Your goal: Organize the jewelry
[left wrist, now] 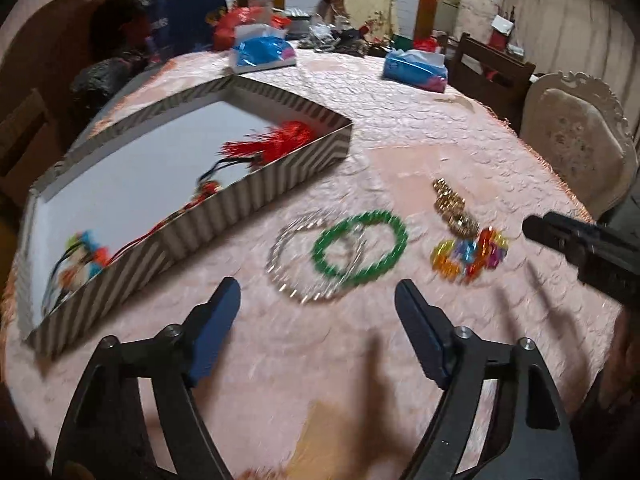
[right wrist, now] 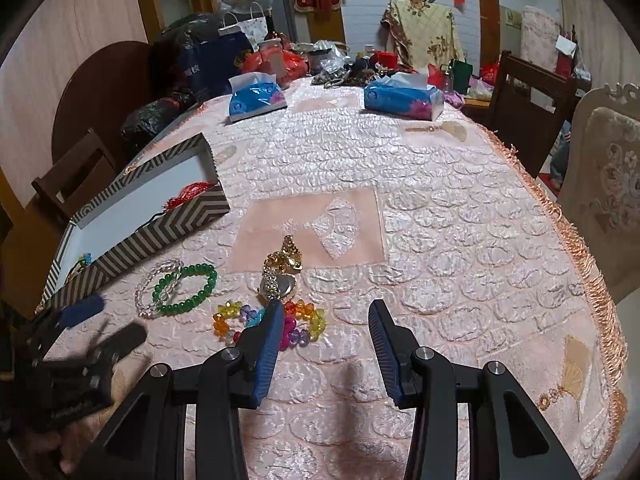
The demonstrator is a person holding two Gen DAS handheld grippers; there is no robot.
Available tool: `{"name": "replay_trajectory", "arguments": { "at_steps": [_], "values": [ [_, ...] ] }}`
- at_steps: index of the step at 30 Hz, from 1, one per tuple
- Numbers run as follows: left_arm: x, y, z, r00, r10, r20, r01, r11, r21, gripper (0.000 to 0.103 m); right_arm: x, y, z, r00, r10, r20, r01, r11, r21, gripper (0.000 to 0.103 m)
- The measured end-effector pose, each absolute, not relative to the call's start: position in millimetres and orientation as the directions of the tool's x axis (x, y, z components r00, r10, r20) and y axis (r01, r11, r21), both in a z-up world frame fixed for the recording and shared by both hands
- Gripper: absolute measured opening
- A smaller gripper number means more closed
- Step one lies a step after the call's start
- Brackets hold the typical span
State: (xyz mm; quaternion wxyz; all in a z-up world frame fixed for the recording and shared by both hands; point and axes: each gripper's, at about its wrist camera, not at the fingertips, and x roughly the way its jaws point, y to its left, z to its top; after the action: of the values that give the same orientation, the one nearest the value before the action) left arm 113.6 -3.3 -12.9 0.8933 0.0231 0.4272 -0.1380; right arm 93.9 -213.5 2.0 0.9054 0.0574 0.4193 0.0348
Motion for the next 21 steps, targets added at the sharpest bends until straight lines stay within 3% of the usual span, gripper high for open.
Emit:
{"name": "replay_trajectory", "arguments": {
  "at_steps": [6,9,11,14,18,19,21],
  "values": [
    [138,-13,-19,0.584,-0.206,-0.785,0.266,0.962,-0.054,0.075,94,-217,3,0.646,0.122,-0.754,-0.015,0.989,0.148,0.042],
    [141,-9,-24,0.57,-0.238,-0.786,0.267,0.959,-0.096,0.063,94,-216,3,0.645,0.125,-0.754,-0.017,0.989,0.149,0.042],
    [139,-6,-23,0.57,-0.258,-0.78,0.272,0.955,-0.117,0.039,95,-216,3,0.645,0.125,-0.754,-0.016,0.989,0.15,0.042],
    [134,-3,-20,0.568,-0.277,-0.775,0.275,0.951,-0.139,0.017,95,-216,3,0.644,0.125,-0.754,-0.013,0.988,0.152,0.042],
    [122,6,-14,0.585,-0.302,-0.753,0.279,0.946,-0.162,0.013,95,-216,3,0.644,0.123,-0.755,-0.014,0.989,0.149,0.042],
    [119,8,-12,0.591,-0.303,-0.748,0.28,0.946,-0.162,0.006,95,-217,3,0.644,0.122,-0.755,-0.014,0.989,0.148,0.042],
    [115,12,-11,0.594,-0.304,-0.745,0.279,0.946,-0.164,0.006,95,-217,3,0.643,0.12,-0.756,-0.014,0.989,0.145,0.042]
  ]
}}
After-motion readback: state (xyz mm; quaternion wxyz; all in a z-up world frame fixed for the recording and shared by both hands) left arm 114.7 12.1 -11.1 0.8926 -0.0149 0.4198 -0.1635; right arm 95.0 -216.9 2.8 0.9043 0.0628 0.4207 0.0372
